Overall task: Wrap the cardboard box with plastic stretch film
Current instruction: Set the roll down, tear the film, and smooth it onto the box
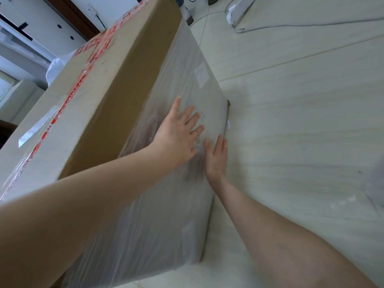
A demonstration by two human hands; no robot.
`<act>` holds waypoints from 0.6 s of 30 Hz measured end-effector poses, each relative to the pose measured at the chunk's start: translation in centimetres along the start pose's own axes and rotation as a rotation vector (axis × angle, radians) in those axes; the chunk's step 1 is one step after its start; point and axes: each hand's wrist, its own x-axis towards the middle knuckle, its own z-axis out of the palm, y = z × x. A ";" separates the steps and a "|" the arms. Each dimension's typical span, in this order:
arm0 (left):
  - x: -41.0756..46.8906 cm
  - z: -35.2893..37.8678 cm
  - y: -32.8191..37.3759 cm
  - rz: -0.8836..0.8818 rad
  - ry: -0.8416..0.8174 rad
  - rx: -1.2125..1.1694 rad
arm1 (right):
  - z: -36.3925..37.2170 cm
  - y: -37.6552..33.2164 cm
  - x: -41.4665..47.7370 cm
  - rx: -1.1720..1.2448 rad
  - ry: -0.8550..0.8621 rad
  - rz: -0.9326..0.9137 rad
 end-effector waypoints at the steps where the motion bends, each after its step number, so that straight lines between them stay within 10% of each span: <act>1: -0.1 0.5 0.0 0.019 -0.013 0.014 | 0.2 0.5 -0.2 -0.001 -0.030 0.012; 18: 0.0 2.3 -0.2 0.014 -0.025 0.106 | 3.0 2.1 0.7 -0.080 -0.064 0.084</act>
